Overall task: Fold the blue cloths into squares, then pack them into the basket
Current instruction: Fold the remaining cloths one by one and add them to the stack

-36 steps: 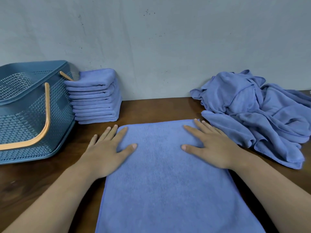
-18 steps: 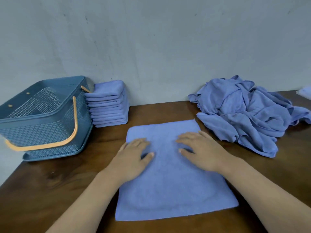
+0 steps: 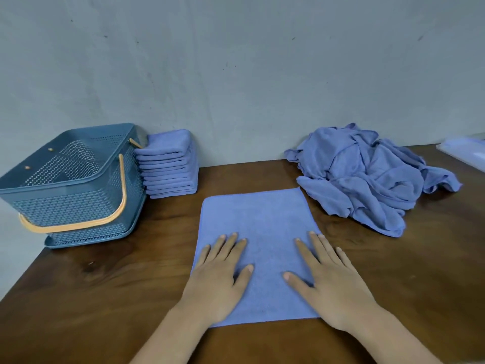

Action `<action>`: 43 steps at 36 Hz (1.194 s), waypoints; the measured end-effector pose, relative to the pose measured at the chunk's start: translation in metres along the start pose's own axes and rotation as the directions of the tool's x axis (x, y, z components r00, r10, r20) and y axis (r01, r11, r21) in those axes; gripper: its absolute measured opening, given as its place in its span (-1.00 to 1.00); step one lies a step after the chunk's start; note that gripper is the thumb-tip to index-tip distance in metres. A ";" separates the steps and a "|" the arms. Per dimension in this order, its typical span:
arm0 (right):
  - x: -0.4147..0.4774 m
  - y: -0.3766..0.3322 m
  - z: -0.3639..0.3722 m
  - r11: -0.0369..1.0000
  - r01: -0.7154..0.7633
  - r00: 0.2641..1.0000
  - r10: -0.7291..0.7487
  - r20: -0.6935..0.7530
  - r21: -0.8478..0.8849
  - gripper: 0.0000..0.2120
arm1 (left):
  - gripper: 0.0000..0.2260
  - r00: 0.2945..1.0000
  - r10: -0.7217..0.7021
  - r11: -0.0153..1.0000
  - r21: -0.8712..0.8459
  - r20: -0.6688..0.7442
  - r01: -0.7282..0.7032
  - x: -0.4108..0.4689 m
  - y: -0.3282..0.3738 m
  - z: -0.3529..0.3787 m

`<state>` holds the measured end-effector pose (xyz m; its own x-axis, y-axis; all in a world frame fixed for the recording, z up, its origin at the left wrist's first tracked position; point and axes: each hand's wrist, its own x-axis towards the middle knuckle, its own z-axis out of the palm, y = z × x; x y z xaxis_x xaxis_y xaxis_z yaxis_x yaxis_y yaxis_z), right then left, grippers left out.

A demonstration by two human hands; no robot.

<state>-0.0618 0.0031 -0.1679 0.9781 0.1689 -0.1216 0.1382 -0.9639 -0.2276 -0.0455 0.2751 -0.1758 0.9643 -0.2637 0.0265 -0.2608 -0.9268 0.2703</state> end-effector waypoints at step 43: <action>0.084 0.009 -0.021 0.998 0.056 0.998 -0.056 -0.024 -0.021 -0.22 | -0.25 0.994 -0.090 0.992 0.090 0.057 0.084 0.035 -0.009 -0.023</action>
<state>0.0250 0.0044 -0.1601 0.9723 0.2178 -0.0852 0.1957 -0.9572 -0.2134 -0.0086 0.2806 -0.1549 0.9796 -0.1942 -0.0524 -0.1817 -0.9661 0.1833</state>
